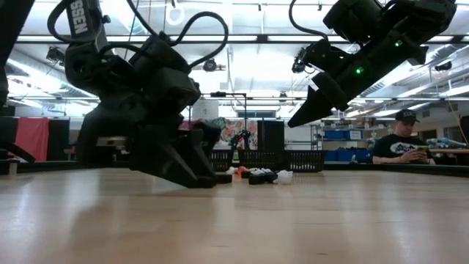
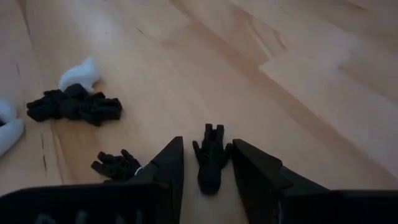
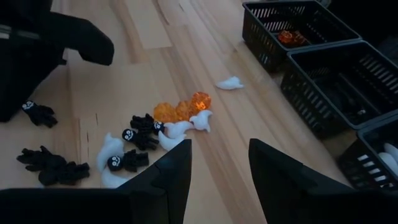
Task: Sort game pieces by color
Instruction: Put the black game piece into the center black basket
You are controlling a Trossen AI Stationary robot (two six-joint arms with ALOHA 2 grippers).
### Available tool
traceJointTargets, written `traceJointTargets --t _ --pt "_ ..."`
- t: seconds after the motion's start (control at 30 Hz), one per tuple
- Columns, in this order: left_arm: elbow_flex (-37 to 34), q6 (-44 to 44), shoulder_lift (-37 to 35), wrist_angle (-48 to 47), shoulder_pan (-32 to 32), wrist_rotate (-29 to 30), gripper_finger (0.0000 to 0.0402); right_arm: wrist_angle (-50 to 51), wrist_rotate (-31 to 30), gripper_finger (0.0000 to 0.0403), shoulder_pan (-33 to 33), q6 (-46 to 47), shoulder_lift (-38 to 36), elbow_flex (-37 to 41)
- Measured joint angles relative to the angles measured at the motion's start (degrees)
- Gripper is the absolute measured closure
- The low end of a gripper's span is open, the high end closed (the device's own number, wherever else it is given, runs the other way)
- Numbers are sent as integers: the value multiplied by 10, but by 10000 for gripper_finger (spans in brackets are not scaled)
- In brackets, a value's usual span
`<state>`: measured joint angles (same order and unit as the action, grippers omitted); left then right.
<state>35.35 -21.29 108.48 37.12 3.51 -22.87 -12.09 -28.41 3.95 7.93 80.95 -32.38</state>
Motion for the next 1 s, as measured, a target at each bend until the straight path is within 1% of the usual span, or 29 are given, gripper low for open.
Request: traceJointTargets --t 0.13,0.2,0.37,0.43,0.7,0.87,1.0 --pt "1 18 4 2 0 -2 295 -9 12 238 0 0 0 0" --pt "1 20 4 1 0 -2 314 -12 15 238 0 -1 0 0" --pt "1 20 4 -4 -2 -3 375 -12 15 238 0 -1 0 0" --pt "1 24 5 -3 -8 -10 389 -12 15 238 0 -1 0 0" --pt "-2 64 4 24 -15 -10 389 -12 15 238 1 0 0 0" --pt "-3 67 -20 21 -25 -2 389 -14 15 238 1 9 0 0" --pt "-2 57 -55 26 -50 -4 389 -14 15 238 1 9 0 0"
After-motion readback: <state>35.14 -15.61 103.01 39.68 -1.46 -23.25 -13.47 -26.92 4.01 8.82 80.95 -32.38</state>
